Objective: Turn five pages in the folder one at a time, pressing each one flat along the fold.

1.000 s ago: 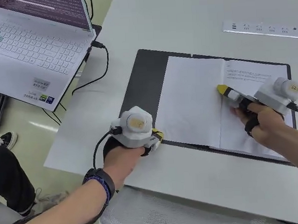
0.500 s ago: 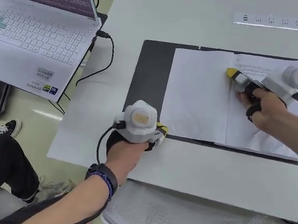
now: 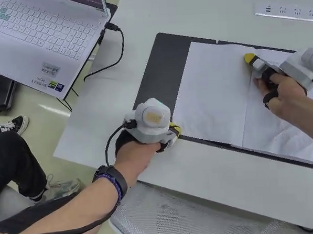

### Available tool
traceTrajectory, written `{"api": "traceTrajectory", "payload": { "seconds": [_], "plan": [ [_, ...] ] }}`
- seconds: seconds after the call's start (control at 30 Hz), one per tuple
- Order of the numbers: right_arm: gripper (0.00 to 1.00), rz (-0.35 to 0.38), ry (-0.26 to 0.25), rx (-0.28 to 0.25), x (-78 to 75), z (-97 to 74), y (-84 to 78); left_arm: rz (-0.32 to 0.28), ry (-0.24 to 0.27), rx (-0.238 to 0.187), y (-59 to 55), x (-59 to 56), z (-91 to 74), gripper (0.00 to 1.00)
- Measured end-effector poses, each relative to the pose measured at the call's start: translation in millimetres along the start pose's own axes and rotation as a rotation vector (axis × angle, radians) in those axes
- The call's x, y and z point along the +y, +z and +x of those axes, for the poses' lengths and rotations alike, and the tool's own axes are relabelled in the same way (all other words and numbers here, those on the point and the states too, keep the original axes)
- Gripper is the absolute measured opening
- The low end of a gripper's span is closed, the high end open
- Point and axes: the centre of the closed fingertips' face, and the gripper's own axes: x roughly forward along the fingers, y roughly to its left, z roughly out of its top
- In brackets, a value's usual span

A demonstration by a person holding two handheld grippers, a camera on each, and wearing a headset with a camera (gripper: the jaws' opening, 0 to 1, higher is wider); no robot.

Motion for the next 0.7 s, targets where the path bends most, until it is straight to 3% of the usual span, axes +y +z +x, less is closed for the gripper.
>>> {"api": "traceTrajectory", "payload": {
  "seconds": [0.1,0.27,0.5,0.7],
  "plan": [
    [0.0,0.025,-0.008,-0.017,-14.4,10.6,6.8,0.001,0.002,0.001,-0.1,0.2,0.1,0.0],
    [0.0,0.02,-0.004,-0.021,-21.1,15.7,8.6,0.001,0.0,0.001,-0.4,0.4,0.1,0.0],
    [0.0,-0.025,0.01,-0.006,-13.6,7.2,0.3,0.001,-0.005,0.004,-1.1,1.8,1.6,0.0],
    [0.0,-0.068,0.058,0.016,-8.6,-9.5,-13.2,0.006,-0.007,0.004,-1.3,1.2,0.8,0.0]
  ]
}}
